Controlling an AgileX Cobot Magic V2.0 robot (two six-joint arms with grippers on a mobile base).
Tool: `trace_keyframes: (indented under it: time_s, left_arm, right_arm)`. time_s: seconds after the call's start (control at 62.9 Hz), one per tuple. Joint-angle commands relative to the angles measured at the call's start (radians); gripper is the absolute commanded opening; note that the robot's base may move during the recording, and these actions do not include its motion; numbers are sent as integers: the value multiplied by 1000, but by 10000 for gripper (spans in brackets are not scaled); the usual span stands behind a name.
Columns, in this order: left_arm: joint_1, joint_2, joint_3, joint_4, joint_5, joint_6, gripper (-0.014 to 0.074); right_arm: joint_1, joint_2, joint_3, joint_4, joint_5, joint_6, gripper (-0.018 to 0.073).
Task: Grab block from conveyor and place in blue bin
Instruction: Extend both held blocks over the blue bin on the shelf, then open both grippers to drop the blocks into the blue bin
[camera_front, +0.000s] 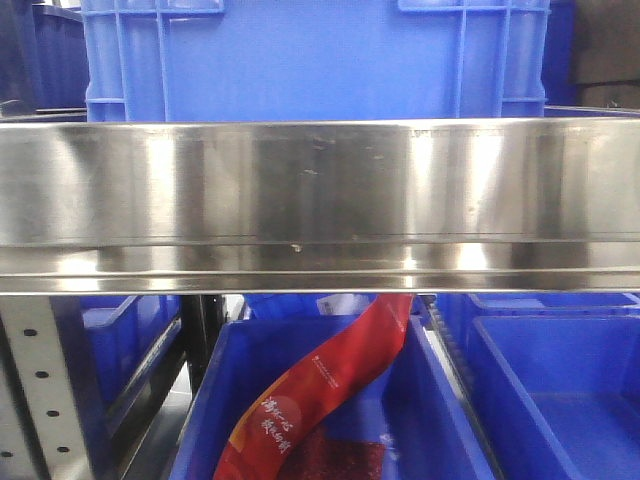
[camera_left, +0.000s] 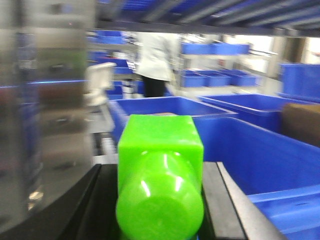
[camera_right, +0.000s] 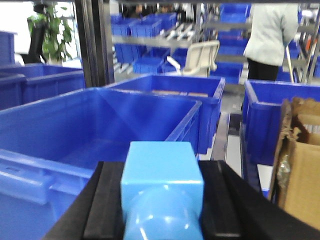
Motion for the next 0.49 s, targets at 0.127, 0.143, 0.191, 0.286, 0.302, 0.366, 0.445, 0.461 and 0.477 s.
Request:
trace_keyframes:
  time_s: [0.127, 0.143, 0.191, 0.286, 0.302, 0.366, 0.445, 0.461, 0.477]
  left_arm:
    - [-170, 186, -128, -2, -4, 16, -111]
    - [-179, 200, -138, -2, -4, 16, -111]
    - [-207, 253, -176, -2, -4, 16, -111]
    - [-233, 377, -260, -2, -4, 16, -111]
    - [-233, 394, -273, -2, -4, 16, -111]
    - [-235, 470, -336, -2, -4, 16, -111]
    - [-235, 556, -403, -2, -3, 16, -111]
    - [-235, 577, -414, -2, -3, 16, -111]
    - [-235, 591, -425, -2, -3, 16, -111]
  right_arm:
    - [43, 167, -121, 19, 3, -3, -167]
    - [51, 184, -133, 19, 3, -3, -167]
    - [68, 225, -159, 19, 3, -3, -167]
    - [105, 314, -217, 19, 3, -3, -167]
    - [112, 327, -229, 19, 3, -3, -167]
    - [130, 388, -265, 19, 3, -3, -167]
    - [147, 472, -307, 19, -2, -3, -167]
    - [150, 485, -314, 19, -4, -3, -167]
    - [153, 505, -326, 19, -6, -3, -167]
